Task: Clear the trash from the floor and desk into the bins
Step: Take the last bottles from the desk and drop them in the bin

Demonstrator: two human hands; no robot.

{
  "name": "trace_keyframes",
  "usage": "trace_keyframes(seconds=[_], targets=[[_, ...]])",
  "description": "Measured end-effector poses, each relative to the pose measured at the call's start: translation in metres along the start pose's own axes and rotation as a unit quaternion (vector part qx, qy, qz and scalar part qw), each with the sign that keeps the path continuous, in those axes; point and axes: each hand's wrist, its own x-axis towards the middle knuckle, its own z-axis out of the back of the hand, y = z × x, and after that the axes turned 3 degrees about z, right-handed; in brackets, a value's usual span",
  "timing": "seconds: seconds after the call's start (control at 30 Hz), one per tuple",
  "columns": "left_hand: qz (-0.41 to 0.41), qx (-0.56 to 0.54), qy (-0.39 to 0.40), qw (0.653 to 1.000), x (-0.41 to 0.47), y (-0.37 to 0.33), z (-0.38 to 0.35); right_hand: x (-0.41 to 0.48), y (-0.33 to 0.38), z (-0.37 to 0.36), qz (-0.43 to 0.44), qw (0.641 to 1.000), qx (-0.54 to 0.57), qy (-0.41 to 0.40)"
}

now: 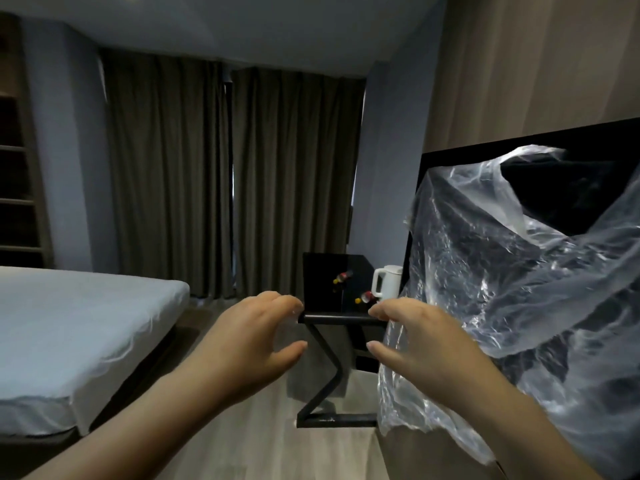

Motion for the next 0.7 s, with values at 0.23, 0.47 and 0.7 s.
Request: trace_keyframes(seconds=[0.23,0.47,0.7], targets=[[0.015,-0.001,0.0,1.0,0.061,0.045,-0.041,0.069,-0.033,-0.047,0.009,1.0,0.026,0.013],[0.021,-0.019,-0.007,1.0,0.127,0.133,-0.08,0.16,-0.046,-0.105,-0.002,1.0,0.026,0.011],[0.018,-0.037,0.011,0.999,0.197,0.234,-0.106,0.269,-0.037,-0.166,-0.025,0.999,0.025,0.008]])
